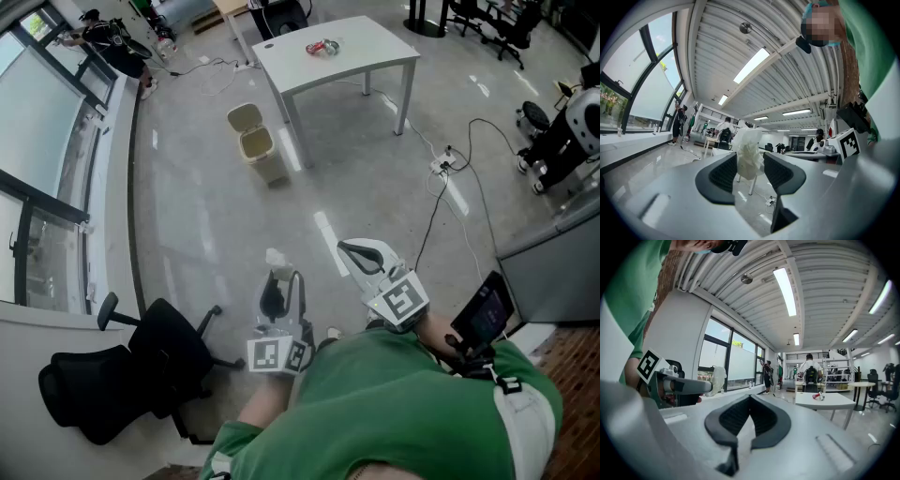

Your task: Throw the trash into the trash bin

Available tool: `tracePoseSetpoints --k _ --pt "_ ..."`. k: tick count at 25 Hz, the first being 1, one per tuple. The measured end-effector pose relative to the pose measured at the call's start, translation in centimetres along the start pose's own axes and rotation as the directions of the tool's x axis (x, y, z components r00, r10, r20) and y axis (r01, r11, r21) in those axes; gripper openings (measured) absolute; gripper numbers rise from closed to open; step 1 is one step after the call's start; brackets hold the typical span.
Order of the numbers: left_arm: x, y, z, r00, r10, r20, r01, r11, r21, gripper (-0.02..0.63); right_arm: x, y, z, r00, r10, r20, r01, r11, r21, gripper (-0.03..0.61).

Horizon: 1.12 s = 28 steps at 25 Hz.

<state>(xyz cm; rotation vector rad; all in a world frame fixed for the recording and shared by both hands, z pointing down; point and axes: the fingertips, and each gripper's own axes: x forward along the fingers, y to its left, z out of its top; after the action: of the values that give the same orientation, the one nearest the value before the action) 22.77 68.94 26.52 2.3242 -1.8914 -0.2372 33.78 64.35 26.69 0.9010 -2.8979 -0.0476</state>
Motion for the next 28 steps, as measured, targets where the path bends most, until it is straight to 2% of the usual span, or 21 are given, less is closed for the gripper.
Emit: tracePoseSetpoints --k 12,20,24,28 --pt "0.2 -0.1 0.0 1.000 -0.007 -0.006 0.007 1.000 0.004 0.192 0.2 0.0 0.0 1.000 0.001 0.009 -0.001 1.000 -0.011 0.003" --pt "0.1 -0.2 0.1 1.000 0.000 -0.002 0.000 1.000 0.009 0.192 -0.3 0.0 1.2 0.996 -0.010 0.093 0.011 1.000 -0.005 0.003" --pt "0.3 -0.5 0.2 1.000 0.004 -0.002 -0.004 1.000 0.020 0.192 -0.6 0.0 2.2 0.987 -0.004 0.160 0.018 0.996 -0.082 0.003" --pt "0.5 -0.5 0.4 1.000 0.011 0.003 -0.011 0.999 0.031 0.192 -0.7 1.0 2.8 0.984 0.050 0.171 -0.008 0.971 -0.237 0.003"
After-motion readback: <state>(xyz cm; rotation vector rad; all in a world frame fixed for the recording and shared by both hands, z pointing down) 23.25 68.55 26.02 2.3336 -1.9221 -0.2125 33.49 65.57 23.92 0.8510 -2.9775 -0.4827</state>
